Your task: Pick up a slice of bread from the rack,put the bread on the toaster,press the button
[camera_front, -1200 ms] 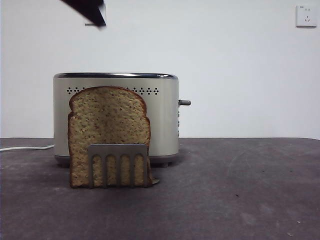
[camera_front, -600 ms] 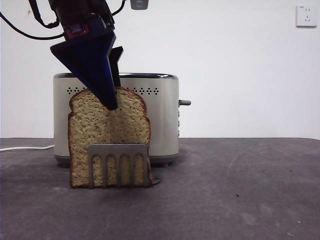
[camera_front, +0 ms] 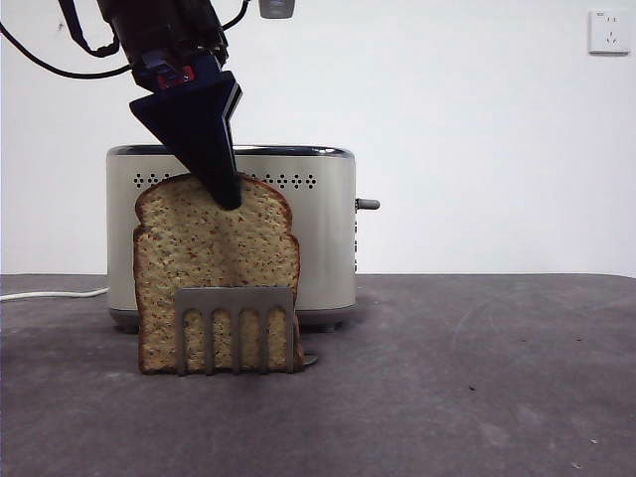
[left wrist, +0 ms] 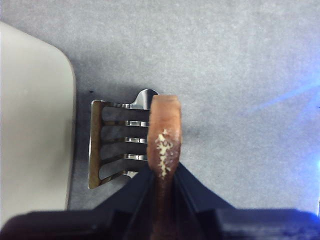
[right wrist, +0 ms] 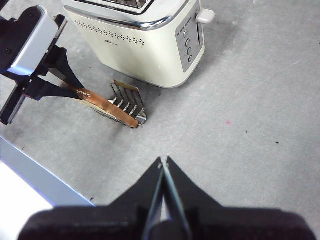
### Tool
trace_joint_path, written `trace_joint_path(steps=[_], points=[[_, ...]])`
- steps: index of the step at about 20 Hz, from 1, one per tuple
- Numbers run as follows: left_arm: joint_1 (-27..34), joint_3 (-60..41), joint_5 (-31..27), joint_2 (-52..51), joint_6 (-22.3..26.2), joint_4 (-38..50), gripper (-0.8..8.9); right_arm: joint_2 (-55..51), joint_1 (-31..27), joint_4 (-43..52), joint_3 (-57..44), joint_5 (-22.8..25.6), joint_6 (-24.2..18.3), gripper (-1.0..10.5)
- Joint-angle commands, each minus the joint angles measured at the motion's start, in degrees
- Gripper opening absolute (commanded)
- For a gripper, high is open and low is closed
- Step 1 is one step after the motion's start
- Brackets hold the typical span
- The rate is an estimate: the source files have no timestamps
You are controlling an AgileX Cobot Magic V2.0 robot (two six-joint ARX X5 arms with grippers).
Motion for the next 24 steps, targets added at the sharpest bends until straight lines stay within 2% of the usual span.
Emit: trace_joint_path(steps=[1, 7, 12, 15, 18, 21, 24], points=[[0.1, 0.9, -0.1, 0.1, 0.5, -1.2, -0.08, 0.0, 0.2, 0.3, 0.0, -0.1, -0.4, -0.1], [0.1, 10.3, -1.0, -0.2, 0.4, -7.7, -0.08, 0.0, 0.2, 0.3, 0.0, -0.1, -0.4, -0.1], [0.1, 25.7, -1.5, -0.6, 0.4, -15.7, -0.08, 0.0, 0.2, 0.3, 0.0, -0.1, -0.4, -0.1], [0.1, 33.5, -6.7, -0.6, 0.6, -15.9, -0.08, 0.0, 0.2, 0.3, 0.0, -0.1, -0.4, -0.1], [0.9, 37.2, -13.1, -0.6, 4.3, -14.0, -0.08, 0.0, 0.2, 0.3, 0.0, -0.1, -0.4, -0.1], [3.3, 37.3, -12.9, -0.4, 9.4, -12.2, -0.09, 0.0, 0.2, 0.3, 0.0, -0.1, -0.4, -0.1], [5.5, 37.3, -11.5, 0.3, 12.2, -10.0, -0.09, 0.0, 0.2, 0.2, 0.0, -0.1, -0.4, -0.1]])
